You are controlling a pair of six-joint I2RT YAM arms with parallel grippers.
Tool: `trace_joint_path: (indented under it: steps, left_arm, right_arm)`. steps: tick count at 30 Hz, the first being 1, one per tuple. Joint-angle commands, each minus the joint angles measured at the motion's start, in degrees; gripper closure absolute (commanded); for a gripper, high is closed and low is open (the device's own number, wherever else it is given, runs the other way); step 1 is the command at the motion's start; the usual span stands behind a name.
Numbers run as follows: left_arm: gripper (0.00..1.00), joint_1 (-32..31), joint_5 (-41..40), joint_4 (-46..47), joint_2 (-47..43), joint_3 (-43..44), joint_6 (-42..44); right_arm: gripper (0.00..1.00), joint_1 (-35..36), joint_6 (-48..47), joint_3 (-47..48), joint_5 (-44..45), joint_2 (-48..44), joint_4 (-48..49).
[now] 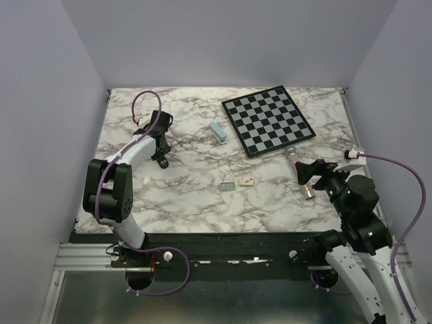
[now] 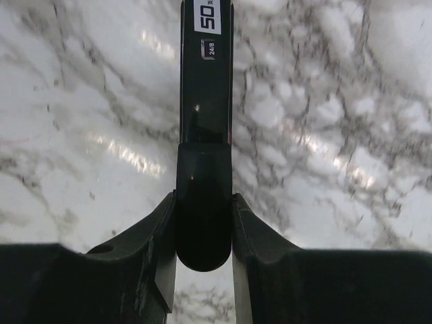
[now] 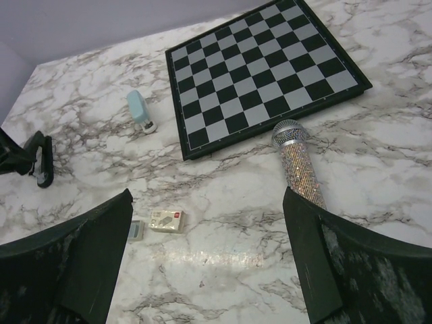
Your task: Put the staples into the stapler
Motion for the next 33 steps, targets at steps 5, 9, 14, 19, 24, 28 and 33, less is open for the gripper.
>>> trace_joint_path:
  steps: [5, 9, 14, 19, 24, 28, 33]
  left_arm:
    - [0.85, -12.9, 2.9, -1.6, -13.4, -13.9, -7.5]
    - [0.81, -18.9, 3.5, -1.4, -14.6, -15.8, -11.9]
    - [0.57, -23.6, 3.7, -0.6, -14.4, -15.2, -15.2]
    - [0.18, -24.8, 4.8, 0.3, -14.2, -13.7, -15.6]
    - [0.15, -25.5, 8.1, 3.0, -13.1, -10.4, -15.5]
    - [0.14, -26.9, 11.0, 5.1, -11.3, -7.4, -14.8]
    - [0.12, -27.7, 15.0, 11.8, -8.3, -5.3, -10.9]
  right_arm:
    - [0.0, 1.7, -1.2, -1.6, -0.4, -2.3, 1.5]
    - [0.0, 1.9, -1.3, -1.8, -0.9, -2.7, 1.7]
    - [0.0, 1.9, -1.2, -1.8, -1.2, -2.9, 1.7]
    - [0.0, 1.9, -1.4, -1.8, -1.4, -2.6, 1.6]
    - [0.0, 1.9, -1.4, -1.8, -1.4, -1.7, 1.6]
    - [0.0, 1.9, -1.4, -1.7, -1.5, -0.7, 1.6]
    - [0.0, 1.9, -1.4, -1.5, -1.9, 0.9, 1.6]
